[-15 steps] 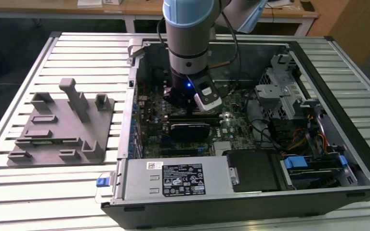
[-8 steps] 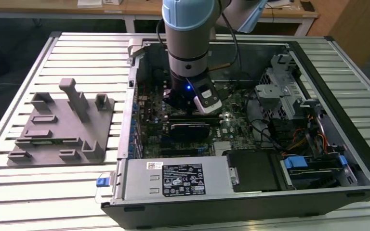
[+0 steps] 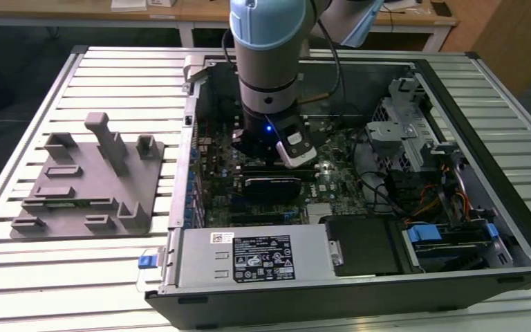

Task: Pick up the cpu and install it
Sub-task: 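Install the second cpu locking lever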

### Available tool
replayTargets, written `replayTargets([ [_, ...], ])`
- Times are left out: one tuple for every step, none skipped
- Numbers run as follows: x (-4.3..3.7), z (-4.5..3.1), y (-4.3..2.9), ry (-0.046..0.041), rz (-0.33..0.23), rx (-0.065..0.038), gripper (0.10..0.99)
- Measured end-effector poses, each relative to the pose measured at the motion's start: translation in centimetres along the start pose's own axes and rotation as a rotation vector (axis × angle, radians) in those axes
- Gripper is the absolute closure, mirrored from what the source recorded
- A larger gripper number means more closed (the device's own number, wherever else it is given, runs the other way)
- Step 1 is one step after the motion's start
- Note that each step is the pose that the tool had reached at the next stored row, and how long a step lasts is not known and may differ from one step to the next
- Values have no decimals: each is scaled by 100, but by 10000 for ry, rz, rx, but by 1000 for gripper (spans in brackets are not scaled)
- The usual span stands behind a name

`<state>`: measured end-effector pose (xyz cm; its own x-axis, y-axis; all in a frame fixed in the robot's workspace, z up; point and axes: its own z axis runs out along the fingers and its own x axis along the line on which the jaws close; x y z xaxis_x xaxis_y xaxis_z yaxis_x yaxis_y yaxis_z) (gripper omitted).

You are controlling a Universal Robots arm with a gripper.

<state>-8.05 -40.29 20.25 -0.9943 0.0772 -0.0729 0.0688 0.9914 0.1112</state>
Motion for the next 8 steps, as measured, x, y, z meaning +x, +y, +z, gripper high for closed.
replayTargets([
  [0,0,0,0,0,7,980],
  [0,0,-1,0,-1,7,980],
  [0,-1,0,-1,-2,21,980],
  [-1,-11,0,0,-3,29,980],
  [-2,-28,2,-1,-3,30,980],
  [-4,-51,5,-2,-3,31,980],
  [-5,-77,8,-2,-2,33,980],
  [-7,-98,10,-2,-3,38,980],
])
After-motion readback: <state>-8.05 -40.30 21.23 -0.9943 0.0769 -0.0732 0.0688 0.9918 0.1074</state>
